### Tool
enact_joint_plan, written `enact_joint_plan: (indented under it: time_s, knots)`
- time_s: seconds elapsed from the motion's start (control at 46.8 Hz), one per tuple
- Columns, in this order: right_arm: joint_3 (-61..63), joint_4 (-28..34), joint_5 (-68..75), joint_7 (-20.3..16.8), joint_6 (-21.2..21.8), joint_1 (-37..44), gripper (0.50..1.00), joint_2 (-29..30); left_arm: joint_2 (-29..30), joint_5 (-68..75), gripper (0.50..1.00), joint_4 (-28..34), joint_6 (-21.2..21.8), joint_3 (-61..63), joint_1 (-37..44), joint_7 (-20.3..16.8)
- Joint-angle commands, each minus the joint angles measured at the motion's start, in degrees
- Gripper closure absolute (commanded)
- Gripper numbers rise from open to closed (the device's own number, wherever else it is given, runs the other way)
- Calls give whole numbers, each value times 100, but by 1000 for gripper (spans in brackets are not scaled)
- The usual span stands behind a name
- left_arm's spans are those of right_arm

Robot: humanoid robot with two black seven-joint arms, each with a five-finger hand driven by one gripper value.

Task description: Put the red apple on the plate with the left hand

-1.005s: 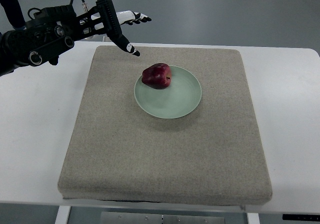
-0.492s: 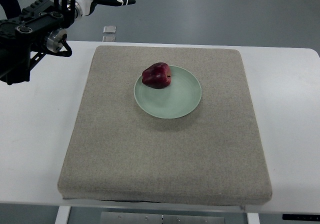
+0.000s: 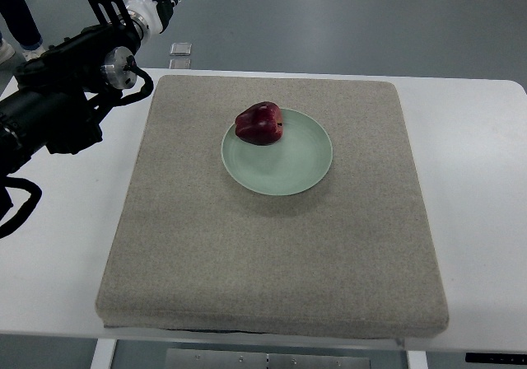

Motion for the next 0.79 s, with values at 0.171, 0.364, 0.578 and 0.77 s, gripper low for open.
enact_joint_plan:
  time_s: [0.171,0.364,0.578,0.77]
  knots:
    - [0,0,0,-1,0,0,570,0,-19,-243,508,216,-776,-51,288,-11]
    - [0,0,0,7,0,0,570,0,-115,-814,508,594,-1594,-209,455,-19]
    - [0,0,0,-1,0,0,570,0,-177,-1675,508,717,-1954,-402,622,-28]
    - [0,0,0,7,0,0,568,0,-300,-2142,508,717,-2534,-640,841,-54]
